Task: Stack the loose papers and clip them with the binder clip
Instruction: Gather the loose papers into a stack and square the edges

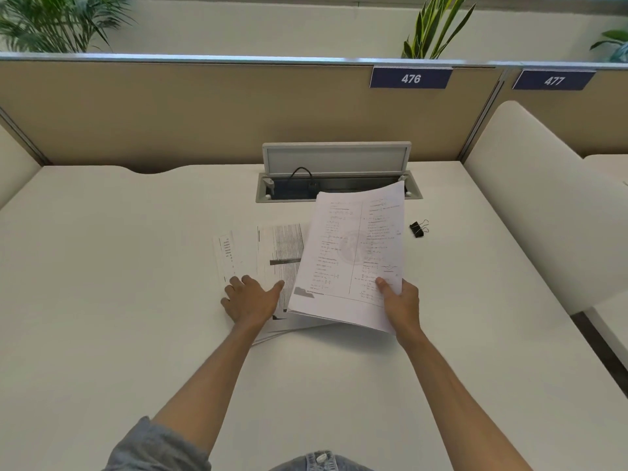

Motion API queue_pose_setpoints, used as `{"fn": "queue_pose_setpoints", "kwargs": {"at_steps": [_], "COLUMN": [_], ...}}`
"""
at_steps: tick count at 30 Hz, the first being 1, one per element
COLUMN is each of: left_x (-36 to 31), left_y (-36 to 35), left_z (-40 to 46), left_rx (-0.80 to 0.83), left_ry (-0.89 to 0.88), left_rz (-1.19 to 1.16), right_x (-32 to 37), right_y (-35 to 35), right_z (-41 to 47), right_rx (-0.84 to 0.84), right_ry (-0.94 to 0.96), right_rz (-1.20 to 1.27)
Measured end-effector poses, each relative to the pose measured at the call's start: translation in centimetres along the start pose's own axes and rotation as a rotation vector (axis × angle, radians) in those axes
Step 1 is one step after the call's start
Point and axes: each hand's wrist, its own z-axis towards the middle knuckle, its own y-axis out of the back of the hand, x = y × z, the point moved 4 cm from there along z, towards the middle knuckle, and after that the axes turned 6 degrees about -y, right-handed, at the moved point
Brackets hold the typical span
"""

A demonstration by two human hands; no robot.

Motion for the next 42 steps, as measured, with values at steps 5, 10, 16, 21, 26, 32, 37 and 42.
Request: {"fn": "queue_pose_setpoints", "kwargs": {"at_steps": [5,10,16,21,26,32,37,42], "left_x": [-1.1,-1.5,-1.8,-0.7,0.0,-0.2,-0.6,-1.0], "left_y": [-0.7,-1.4,-1.6,-1.2,-0.7,-0.6,-0.4,-0.2], "left_z": [0.3,0.8,0.6,0.4,0.5,0.4,0.5,0.4], "left_rx": [0.032,0.075,0.041,-0.015,-0.03,-0.012,0.023,0.049], "left_ry": [-0.05,0.013,-0.015,0.111,0.203,0.25,0.27,0.18], "left_rz": [0.076,0.008,-0.086,-0.139,-0.124,-0.18,-0.2,-0.174], "right_x": [-0.7,-0.7,-0.7,-0.8,-0.8,-0.4,-0.4,-0.4], "right_y": [0.1,-0.2,-0.1,-0.2,-0.3,-0.2,-0.3,-0.6], "right_z": [0.0,-0.1,-0.3,-0.3,-0.4,-0.4,-0.5,-0.6], "right_rx": [-0.015,-0.009,-0.013,-0.001,0.002,0.002,0.005,0.011], "right_ry": [-0.023,-0.027,-0.032,-0.029,-0.028,-0.027,-0.022,-0.023], "right_rz": [-0.003,-0.015,-0.026,-0.034,-0.041,-0.034,-0.03,-0.045]}}
